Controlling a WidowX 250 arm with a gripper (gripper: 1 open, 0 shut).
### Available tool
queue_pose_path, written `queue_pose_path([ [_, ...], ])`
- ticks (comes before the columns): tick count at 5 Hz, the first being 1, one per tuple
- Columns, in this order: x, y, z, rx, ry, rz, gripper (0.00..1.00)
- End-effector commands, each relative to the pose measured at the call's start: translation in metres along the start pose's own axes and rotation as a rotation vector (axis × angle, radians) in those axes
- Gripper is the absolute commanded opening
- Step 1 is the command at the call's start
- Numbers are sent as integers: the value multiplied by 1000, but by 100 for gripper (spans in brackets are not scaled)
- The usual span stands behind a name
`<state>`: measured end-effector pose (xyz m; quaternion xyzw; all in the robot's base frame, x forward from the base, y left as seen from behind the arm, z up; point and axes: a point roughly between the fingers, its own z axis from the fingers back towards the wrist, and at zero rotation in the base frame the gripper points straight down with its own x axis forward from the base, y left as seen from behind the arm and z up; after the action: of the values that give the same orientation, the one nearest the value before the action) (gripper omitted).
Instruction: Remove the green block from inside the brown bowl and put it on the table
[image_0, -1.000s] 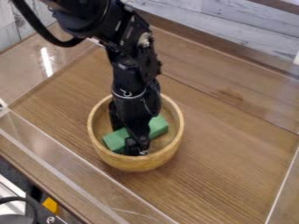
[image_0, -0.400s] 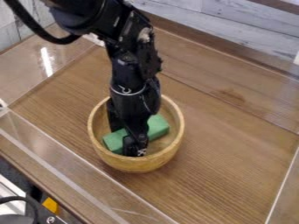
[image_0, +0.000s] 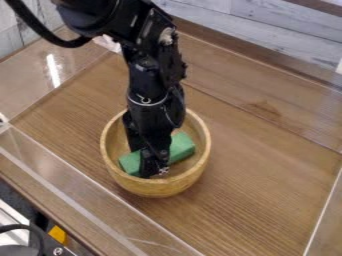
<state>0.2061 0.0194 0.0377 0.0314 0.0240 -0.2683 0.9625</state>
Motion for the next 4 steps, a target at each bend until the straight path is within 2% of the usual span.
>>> queue_pose_path([
  [1,7,3,15,25,-53,4,0],
  [4,6,-4,30,-8,-80,44,0],
])
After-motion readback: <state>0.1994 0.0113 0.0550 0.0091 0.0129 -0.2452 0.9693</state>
